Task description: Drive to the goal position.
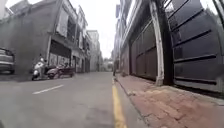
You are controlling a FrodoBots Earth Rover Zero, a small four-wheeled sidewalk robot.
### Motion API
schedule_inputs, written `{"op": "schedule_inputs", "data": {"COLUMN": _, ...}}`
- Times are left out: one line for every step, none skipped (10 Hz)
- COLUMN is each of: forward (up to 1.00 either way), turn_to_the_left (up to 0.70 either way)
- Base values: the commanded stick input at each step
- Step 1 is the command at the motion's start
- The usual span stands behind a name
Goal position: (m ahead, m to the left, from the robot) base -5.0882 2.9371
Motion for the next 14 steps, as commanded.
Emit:
{"op": "schedule_inputs", "data": {"forward": 0.47, "turn_to_the_left": 0.01}}
{"op": "schedule_inputs", "data": {"forward": 0.47, "turn_to_the_left": 0.01}}
{"op": "schedule_inputs", "data": {"forward": 0.47, "turn_to_the_left": 0.01}}
{"op": "schedule_inputs", "data": {"forward": 0.47, "turn_to_the_left": 0.01}}
{"op": "schedule_inputs", "data": {"forward": 0.47, "turn_to_the_left": 0.01}}
{"op": "schedule_inputs", "data": {"forward": 0.47, "turn_to_the_left": 0.01}}
{"op": "schedule_inputs", "data": {"forward": 0.47, "turn_to_the_left": 0.01}}
{"op": "schedule_inputs", "data": {"forward": 0.47, "turn_to_the_left": 0.01}}
{"op": "schedule_inputs", "data": {"forward": 0.47, "turn_to_the_left": 0.01}}
{"op": "schedule_inputs", "data": {"forward": 0.47, "turn_to_the_left": 0.01}}
{"op": "schedule_inputs", "data": {"forward": 0.47, "turn_to_the_left": 0.01}}
{"op": "schedule_inputs", "data": {"forward": 0.47, "turn_to_the_left": 0.01}}
{"op": "schedule_inputs", "data": {"forward": 0.47, "turn_to_the_left": 0.01}}
{"op": "schedule_inputs", "data": {"forward": 0.47, "turn_to_the_left": 0.01}}
